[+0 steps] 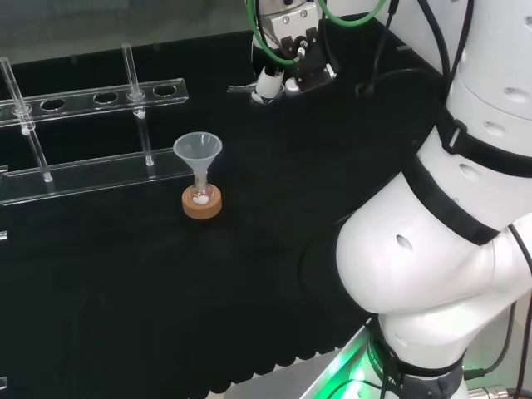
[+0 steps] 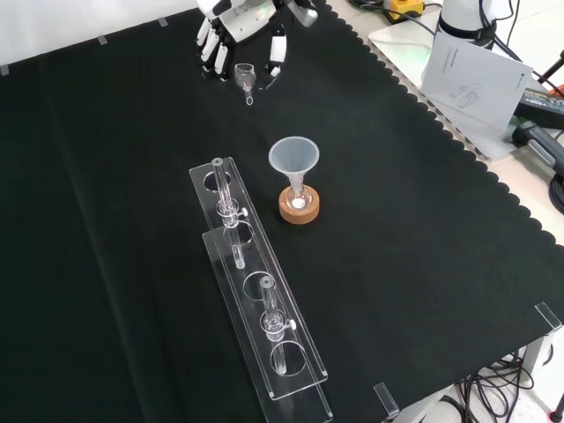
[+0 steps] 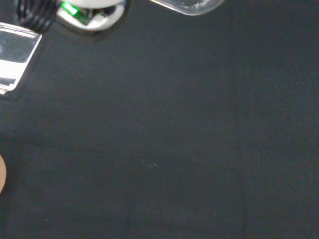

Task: Put the weighing funnel back on the table.

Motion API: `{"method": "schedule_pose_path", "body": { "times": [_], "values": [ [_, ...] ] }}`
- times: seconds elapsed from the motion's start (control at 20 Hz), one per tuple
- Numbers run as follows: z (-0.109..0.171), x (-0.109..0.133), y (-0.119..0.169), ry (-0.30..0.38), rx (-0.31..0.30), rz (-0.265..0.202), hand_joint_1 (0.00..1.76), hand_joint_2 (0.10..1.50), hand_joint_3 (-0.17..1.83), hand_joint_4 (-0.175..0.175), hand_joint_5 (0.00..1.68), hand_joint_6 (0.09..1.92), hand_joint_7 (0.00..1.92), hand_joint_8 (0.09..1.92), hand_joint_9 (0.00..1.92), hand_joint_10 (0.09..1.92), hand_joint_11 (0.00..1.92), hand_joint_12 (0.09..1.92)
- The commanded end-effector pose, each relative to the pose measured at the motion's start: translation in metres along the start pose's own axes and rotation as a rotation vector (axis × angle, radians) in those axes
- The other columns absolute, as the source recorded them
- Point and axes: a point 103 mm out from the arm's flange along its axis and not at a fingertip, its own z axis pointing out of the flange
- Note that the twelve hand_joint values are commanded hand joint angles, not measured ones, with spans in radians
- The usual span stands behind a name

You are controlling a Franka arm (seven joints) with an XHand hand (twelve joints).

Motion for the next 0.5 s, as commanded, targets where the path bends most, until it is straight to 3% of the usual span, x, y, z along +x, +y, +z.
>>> {"method": "schedule_pose_path", "body": {
  "times": [0.05, 0.5],
  "values": [
    [0.021, -0.012, 0.040, -0.024, 0.039, -0.020, 1.08, 0.71, 0.68, 0.175, 1.13, 0.93, 0.57, 0.68, 0.90, 0.41, 0.65, 1.14],
    [0.042, -0.014, 0.077, -0.024, 0.072, -0.040, 1.07, 0.71, 0.68, 0.175, 1.13, 0.93, 0.57, 0.68, 0.90, 0.41, 0.65, 1.14]
  ]
}}
